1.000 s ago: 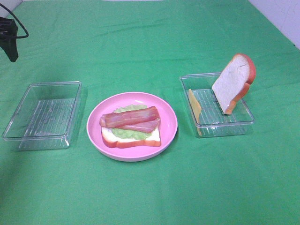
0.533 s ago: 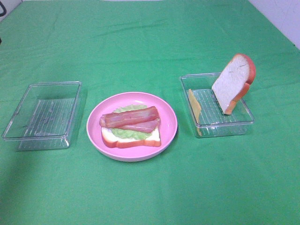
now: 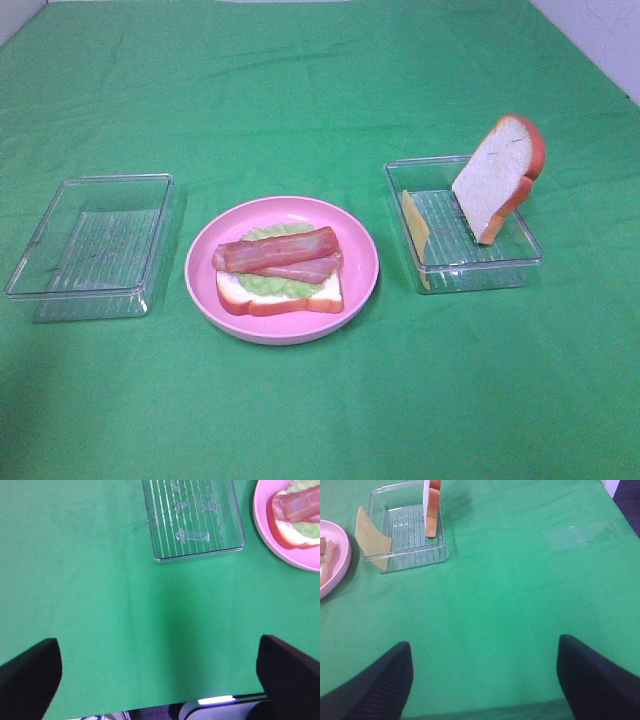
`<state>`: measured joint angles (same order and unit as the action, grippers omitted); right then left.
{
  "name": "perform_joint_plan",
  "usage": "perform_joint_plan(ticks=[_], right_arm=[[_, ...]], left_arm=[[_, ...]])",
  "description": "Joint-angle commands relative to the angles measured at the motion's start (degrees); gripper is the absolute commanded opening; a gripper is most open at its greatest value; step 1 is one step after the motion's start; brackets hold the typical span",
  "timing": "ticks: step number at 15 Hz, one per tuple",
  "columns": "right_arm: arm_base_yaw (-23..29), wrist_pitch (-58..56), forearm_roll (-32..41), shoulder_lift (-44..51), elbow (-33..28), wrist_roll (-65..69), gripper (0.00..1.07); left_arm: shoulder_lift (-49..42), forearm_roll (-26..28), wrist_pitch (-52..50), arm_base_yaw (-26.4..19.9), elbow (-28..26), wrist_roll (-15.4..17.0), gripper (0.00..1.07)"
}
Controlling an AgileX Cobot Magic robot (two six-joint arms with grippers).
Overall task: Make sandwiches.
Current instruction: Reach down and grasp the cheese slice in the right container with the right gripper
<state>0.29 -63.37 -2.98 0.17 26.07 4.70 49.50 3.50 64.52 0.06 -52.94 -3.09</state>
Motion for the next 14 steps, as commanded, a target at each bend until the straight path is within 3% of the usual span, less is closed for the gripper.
perform_joint_plan(ticks=[1,9,11,14], right_arm=[[-0.17,0.17,0.17,1.66,-0.11,-0.46,0.77],[-0.17,0.17,0.17,1.66,-0.11,-0.46,0.77],[-0.17,0.17,0.17,1.66,-0.11,-0.46,0.77],[-0.17,0.17,0.17,1.49,-0.11,-0.46,0.77]], left_arm=[[-11.17,-0.46,-0.74,0.29,5.21,-0.11,1.00],[-46.93,0.63,-1.32,0.29,20.34,-0.06,1.00],[-51.11,0.63,-2.75,0.29,23.55,0.46,1.00],[-50.53,0.06,-2.75,0.17,23.38,1.20,0.99]])
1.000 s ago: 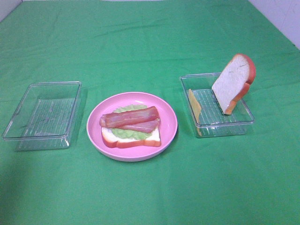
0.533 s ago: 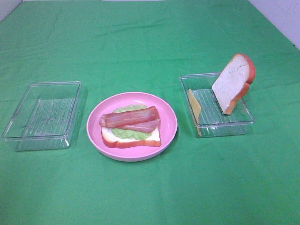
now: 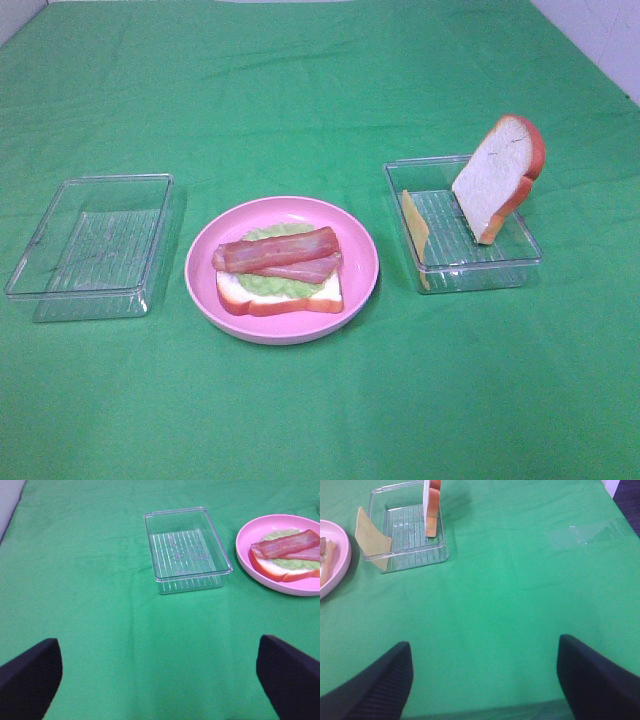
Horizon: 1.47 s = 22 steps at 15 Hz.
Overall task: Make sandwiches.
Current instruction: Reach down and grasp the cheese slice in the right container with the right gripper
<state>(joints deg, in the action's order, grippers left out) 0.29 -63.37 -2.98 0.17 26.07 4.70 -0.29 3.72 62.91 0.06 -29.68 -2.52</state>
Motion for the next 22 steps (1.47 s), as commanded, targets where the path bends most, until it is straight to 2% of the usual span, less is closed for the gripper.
perform_joint_plan(ticks=[1,5,8,19,21,22], right_arm=[[-0.17,0.17,0.17,1.49,-0.11,-0.46,0.77],[-0.17,0.17,0.17,1.49,-0.11,-0.46,0.77],[-0.17,0.17,0.17,1.43,-0.11,-0.46,0.77],[-0.17,0.57,-0.34,1.38,0.29,-0.40,0.77],[-0.17,-2.75,0.34,-4.47,2.01,-0.40,0.77],[-0.17,-6.53,3.50,-18.74,6.13,-0.40,0.77]], left_arm=[[-0.74,-0.11,-1.15,0.17,0.11,0.92,0.99],[-0.74,-0.06,-1.15,0.17,0.11,0.86,0.99],[-1.09,-0.06,-1.20,-3.27,0.11,0.86,0.98],[-1.09,0.00,-1.20,-3.38,0.11,0.86,0.98],[-1.09,0.11,-1.20,-3.38,0.11,0.86,0.98],[-1.09,0.11,-1.20,-3.38,0.11,0.86,0.98]])
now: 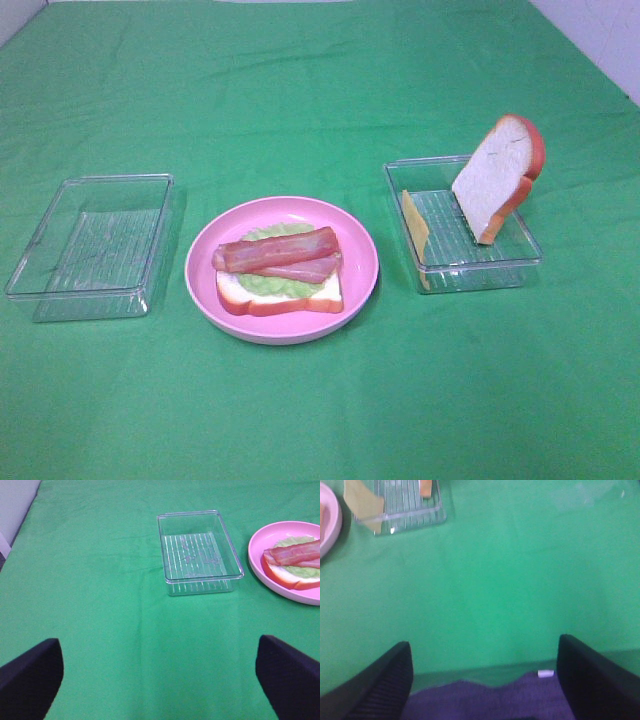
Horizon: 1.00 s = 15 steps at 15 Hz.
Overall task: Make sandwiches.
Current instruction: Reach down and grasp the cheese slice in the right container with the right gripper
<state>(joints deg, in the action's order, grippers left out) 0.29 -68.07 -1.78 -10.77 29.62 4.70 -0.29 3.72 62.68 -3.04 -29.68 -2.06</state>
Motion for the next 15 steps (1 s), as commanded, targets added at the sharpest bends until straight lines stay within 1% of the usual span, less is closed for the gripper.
perform_joint_plan(ticks=[1,2,4,5,7,8,9,10,11,12,13,15], right_arm=[[-0.17,-2.29,4.64,-16.21,6.13,-0.40,0.77],[-0.17,-2.23,5.61,-19.48,7.68,-0.40,0.77],[-0.17,-1.03,7.16,-34.61,16.16,0.63,0.77],[-0.17,-1.26,7.39,-40.39,20.05,1.09,0.82],[-0.17,-1.95,7.39,-50.94,27.27,0.57,0.93],[-0.17,-1.60,7.33,-55.35,29.97,-1.09,0.94],[-0.17,-1.55,7.05,-58.73,32.66,-2.92,0.94],[-0.17,-1.60,6.82,-60.16,33.75,-3.21,0.93],[-0.17,-1.38,5.90,-63.20,36.10,-3.21,0.93],[-0.06,2.01,5.90,-68.07,38.62,-3.21,0.93],[0.74,2.58,6.47,-70.07,39.59,-3.09,0.93],[5.73,3.55,6.47,-74.03,41.25,-0.63,0.93]], left_arm=[[-1.09,0.11,-0.97,-0.29,0.11,0.40,0.98],[-1.09,0.11,-0.97,-0.29,0.11,0.40,0.98],[-1.09,0.11,-0.97,-0.29,0.11,0.40,0.98],[-1.09,0.11,-0.97,-0.29,0.11,0.40,0.98],[-1.09,0.11,-0.97,-0.29,0.11,0.40,0.98],[-1.09,0.11,-0.97,-0.29,0.11,0.40,0.98],[-1.09,0.11,-0.97,-0.29,0.11,0.40,0.98],[-1.09,0.11,-0.97,-0.29,0.11,0.40,0.98],[-1.09,0.17,-0.97,-0.29,0.11,0.40,0.98],[-1.09,0.17,-0.97,-0.29,0.11,0.40,0.98],[-1.09,0.17,-0.97,-0.29,0.11,0.40,0.98],[-1.09,0.17,-0.97,-0.29,0.11,0.40,0.98]])
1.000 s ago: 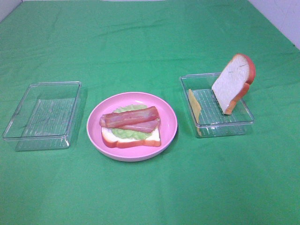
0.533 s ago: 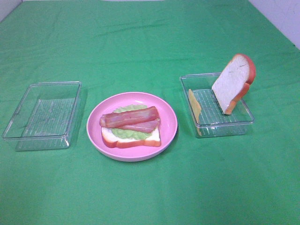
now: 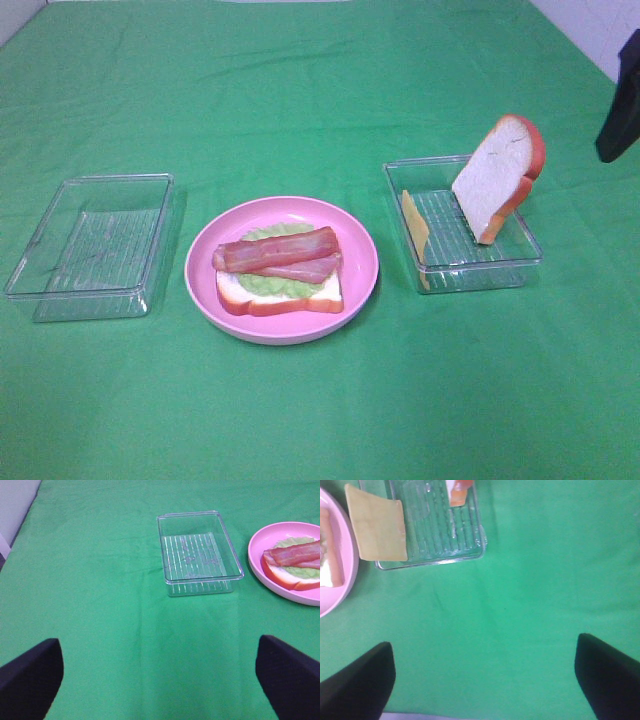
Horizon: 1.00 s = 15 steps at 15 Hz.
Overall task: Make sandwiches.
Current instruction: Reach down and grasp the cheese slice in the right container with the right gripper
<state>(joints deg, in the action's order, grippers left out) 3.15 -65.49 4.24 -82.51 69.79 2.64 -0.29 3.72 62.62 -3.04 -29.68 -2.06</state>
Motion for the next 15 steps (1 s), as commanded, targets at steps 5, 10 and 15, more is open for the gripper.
perform_joint_plan(ticks=[5,10,15], right_arm=[[13.52,4.76,0.52,-12.43,6.70,5.50,0.93],[16.50,6.76,3.72,-23.89,15.81,6.07,0.93],[19.02,6.88,6.59,-31.23,21.03,6.13,0.93]], left_arm=[[-1.09,0.17,-0.92,-0.29,0.11,0.40,0.98],[-1.09,0.17,-0.92,-0.29,0.11,0.40,0.98],[-1.09,0.17,-0.92,-0.29,0.11,0.40,0.98]])
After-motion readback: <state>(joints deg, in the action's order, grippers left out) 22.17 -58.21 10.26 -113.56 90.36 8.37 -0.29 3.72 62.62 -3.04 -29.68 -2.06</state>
